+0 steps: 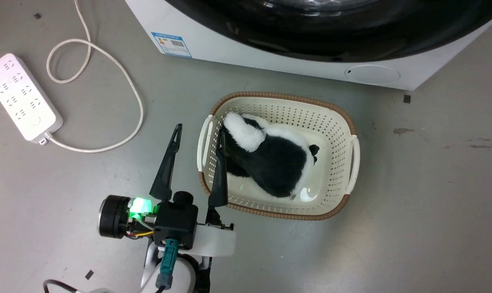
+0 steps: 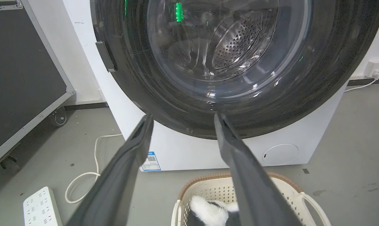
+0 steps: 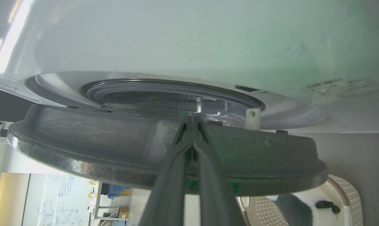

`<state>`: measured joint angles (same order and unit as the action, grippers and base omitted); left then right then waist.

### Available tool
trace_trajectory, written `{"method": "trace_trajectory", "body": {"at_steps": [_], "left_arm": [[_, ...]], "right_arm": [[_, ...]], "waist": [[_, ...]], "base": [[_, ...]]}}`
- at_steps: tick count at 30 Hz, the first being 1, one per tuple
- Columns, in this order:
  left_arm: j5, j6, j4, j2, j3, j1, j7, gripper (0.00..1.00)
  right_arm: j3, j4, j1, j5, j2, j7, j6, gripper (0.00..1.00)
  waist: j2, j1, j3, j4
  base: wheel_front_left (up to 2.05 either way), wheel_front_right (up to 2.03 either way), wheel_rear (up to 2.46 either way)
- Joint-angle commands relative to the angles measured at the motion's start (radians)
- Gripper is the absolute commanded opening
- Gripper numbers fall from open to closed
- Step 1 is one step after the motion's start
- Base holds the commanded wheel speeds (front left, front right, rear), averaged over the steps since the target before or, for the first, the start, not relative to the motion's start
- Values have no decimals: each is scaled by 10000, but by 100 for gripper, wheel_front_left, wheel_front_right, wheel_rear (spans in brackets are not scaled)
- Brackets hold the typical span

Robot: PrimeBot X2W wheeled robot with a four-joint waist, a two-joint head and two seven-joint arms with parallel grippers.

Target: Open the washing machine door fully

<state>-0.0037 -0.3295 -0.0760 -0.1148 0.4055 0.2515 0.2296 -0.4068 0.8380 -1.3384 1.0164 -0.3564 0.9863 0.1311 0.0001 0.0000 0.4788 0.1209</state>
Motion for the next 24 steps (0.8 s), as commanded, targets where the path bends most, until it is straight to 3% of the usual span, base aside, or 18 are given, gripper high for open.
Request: {"method": "trace_trajectory", "body": {"at_steps": [1, 13, 24], "left_arm": [[-62, -79, -50, -80, 79, 229, 88, 100], [-47, -353, -237, -233, 521, 525, 322, 100], [-265, -337, -22, -250, 372, 226, 322, 100]], "right_arm": [[-52, 149, -22, 251, 141, 197, -2, 0], [-1387, 525, -901, 894, 462, 374, -4, 0], [-1327, 47, 850, 79, 993, 1675, -4, 0]], "waist": [[-1, 0, -26, -24], [-1, 0, 578, 130], [-1, 0, -409, 45]], "base": [[0, 0, 0], [0, 0, 0], [0, 0, 0]]}}
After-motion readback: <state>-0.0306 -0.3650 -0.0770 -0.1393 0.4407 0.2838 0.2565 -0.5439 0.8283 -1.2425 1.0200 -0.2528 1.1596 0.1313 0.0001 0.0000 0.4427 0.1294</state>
